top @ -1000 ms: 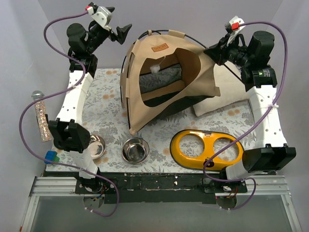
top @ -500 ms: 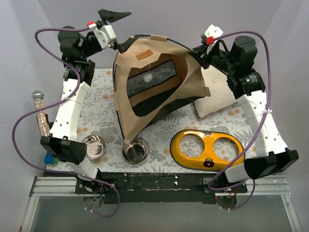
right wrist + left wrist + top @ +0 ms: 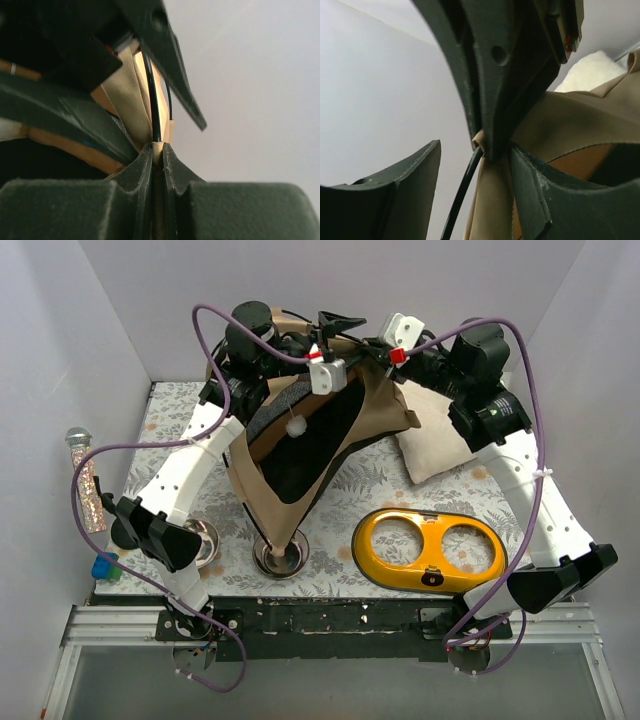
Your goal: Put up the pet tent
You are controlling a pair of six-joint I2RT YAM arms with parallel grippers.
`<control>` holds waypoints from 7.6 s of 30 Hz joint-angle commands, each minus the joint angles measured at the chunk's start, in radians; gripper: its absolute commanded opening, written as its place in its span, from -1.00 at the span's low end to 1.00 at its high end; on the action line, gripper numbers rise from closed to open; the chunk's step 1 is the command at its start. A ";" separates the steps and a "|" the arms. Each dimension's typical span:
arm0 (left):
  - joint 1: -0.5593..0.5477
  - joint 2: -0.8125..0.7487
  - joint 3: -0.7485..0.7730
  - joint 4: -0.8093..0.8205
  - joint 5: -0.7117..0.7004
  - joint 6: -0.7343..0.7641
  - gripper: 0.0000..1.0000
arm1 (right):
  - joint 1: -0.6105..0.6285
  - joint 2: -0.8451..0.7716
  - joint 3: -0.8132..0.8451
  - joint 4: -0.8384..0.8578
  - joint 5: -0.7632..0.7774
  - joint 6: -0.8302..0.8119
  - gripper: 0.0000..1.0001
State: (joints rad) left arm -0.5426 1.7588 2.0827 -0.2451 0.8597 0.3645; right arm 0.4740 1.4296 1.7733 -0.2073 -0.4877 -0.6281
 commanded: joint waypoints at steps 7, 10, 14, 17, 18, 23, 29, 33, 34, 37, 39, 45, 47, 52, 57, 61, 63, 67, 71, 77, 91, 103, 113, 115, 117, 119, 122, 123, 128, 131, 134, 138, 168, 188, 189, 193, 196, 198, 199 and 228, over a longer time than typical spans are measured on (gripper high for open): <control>-0.051 -0.022 -0.016 -0.062 -0.229 0.220 -1.00 | 0.055 -0.001 0.061 0.082 0.015 -0.073 -0.97; -0.048 -0.024 -0.026 -0.051 -0.280 0.193 -1.00 | 0.055 -0.003 0.060 0.115 0.038 -0.039 -0.97; -0.013 -0.009 -0.030 0.123 -0.370 -0.007 -1.00 | 0.055 -0.038 0.020 0.198 0.118 0.069 -0.07; 0.015 0.016 -0.036 0.271 -0.456 -0.091 -1.00 | 0.057 -0.122 -0.099 0.377 0.162 0.143 0.38; 0.024 0.027 -0.027 0.303 -0.485 -0.110 -1.00 | 0.057 -0.151 -0.153 0.438 0.167 0.163 0.43; 0.061 0.100 0.059 0.490 -0.646 -0.232 -1.00 | 0.061 -0.231 -0.247 0.588 0.185 0.179 0.63; 0.095 0.114 0.137 0.585 -0.683 -0.433 -1.00 | 0.060 -0.236 -0.278 0.579 0.314 0.215 0.64; 0.128 0.070 0.122 0.707 -0.654 -0.668 -1.00 | 0.052 -0.225 -0.279 0.534 0.382 0.300 0.65; 0.133 0.067 0.134 0.745 -0.650 -0.729 -1.00 | 0.042 -0.215 -0.267 0.516 0.383 0.330 0.66; 0.133 0.054 0.160 0.715 -0.666 -0.882 -1.00 | 0.012 -0.180 -0.204 0.473 0.371 0.419 0.68; 0.141 -0.010 0.038 0.728 -0.659 -0.953 -1.00 | -0.014 -0.158 -0.149 0.460 0.336 0.479 0.70; 0.168 -0.303 -0.585 0.922 -0.538 -0.964 -1.00 | -0.046 -0.147 -0.101 0.424 0.224 0.515 0.67; 0.179 -0.388 -0.720 0.929 -0.490 -0.957 -1.00 | -0.049 -0.155 -0.106 0.402 0.210 0.502 0.67; 0.223 -0.510 -0.914 0.865 -0.291 -0.944 -1.00 | -0.052 -0.147 -0.109 0.307 0.126 0.473 0.67; 0.242 -0.584 -0.989 0.778 -0.145 -0.897 -1.00 | -0.057 -0.112 -0.132 0.260 -0.037 0.440 0.63; 0.277 -0.602 -0.983 0.707 -0.070 -0.885 -1.00 | -0.057 -0.083 -0.127 0.246 -0.113 0.355 0.61; 0.297 -0.605 -0.974 0.676 -0.042 -0.877 -1.00 | -0.055 -0.071 -0.114 0.224 -0.155 0.328 0.60; 0.331 -0.602 -0.961 0.652 -0.008 -0.859 -1.00 | -0.058 -0.070 -0.112 0.164 -0.218 0.288 0.59; 0.363 -0.588 -0.955 0.642 0.025 -0.855 -1.00 | -0.057 -0.084 -0.141 0.144 -0.255 0.269 0.54; 0.377 -0.561 -0.932 0.627 0.087 -0.863 -1.00 | -0.057 -0.072 -0.183 0.190 -0.281 0.284 0.47; 0.395 -0.533 -0.909 0.615 0.094 -0.885 -1.00 | -0.097 -0.015 -0.206 0.232 -0.318 0.364 0.28; 0.395 -0.512 -0.891 0.581 0.125 -0.851 -1.00 | -0.106 0.072 -0.135 0.263 -0.318 0.556 0.57; 0.395 -0.498 -0.872 0.557 0.125 -0.828 -1.00 | -0.140 0.115 -0.144 0.371 -0.449 0.977 0.53; 0.395 -0.496 -0.872 0.555 0.127 -0.823 -1.00 | -0.141 0.124 -0.144 0.388 -0.460 1.028 0.54; 0.395 -0.493 -0.872 0.553 0.130 -0.820 -1.00 | -0.140 0.137 -0.144 0.394 -0.459 1.071 0.55; 0.395 -0.492 -0.869 0.555 0.130 -0.820 -1.00 | -0.141 0.146 -0.146 0.396 -0.459 1.097 0.51; 0.395 -0.489 -0.868 0.549 0.121 -0.823 -1.00 | -0.140 0.152 -0.150 0.385 -0.456 1.110 0.28; 0.395 -0.487 -0.866 0.549 0.118 -0.825 -1.00 | -0.141 0.152 -0.152 0.384 -0.456 1.107 0.13; 0.395 -0.486 -0.866 0.497 0.110 -0.806 -1.00 | -0.141 0.124 -0.158 0.387 -0.396 1.094 -0.97; 0.395 -0.501 -0.874 0.448 0.098 -0.796 -0.65 | -0.141 0.114 -0.158 0.420 -0.361 1.125 -0.97; 0.395 -0.524 -0.874 0.403 0.091 -0.824 0.07 | -0.141 0.109 -0.155 0.456 -0.336 1.173 -0.97; 0.395 -0.590 -0.912 0.455 0.009 -1.056 0.33 | -0.138 0.112 -0.123 0.444 -0.305 1.170 -0.97; 0.245 -0.349 -0.420 0.658 -0.168 -1.291 -0.23 | -0.101 0.173 0.031 0.266 -0.316 1.033 -0.97; 0.244 -0.378 -0.538 0.422 0.015 -1.250 -1.00 | -0.092 0.184 0.046 0.298 -0.356 1.035 -0.97; 0.244 -0.378 -0.541 0.384 0.031 -1.231 -1.00 | -0.092 0.181 0.041 0.304 -0.361 1.038 -0.97; 0.234 -0.381 -0.576 0.258 0.068 -1.169 -1.00 | -0.092 0.175 0.031 0.321 -0.368 1.048 -0.97; 0.210 -0.386 -0.596 0.167 0.065 -1.096 -1.00 | -0.091 0.169 0.018 0.330 -0.377 1.051 -0.97; 0.204 -0.381 -0.605 0.130 0.053 -1.081 -1.00 | -0.087 0.163 0.015 0.336 -0.381 1.053 -0.97; 0.204 -0.380 -0.612 0.121 0.047 -1.078 -1.00 | -0.087 0.163 0.014 0.335 -0.384 1.053 -0.97; 0.196 -0.358 -0.624 0.038 -0.030 -0.974 -1.00 | -0.078 0.130 -0.029 0.390 -0.457 1.036 -0.97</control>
State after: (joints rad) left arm -0.3519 1.3819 1.5047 -0.0490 0.8490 -0.6384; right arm 0.4080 1.6241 1.7199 0.0723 -0.9535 0.4114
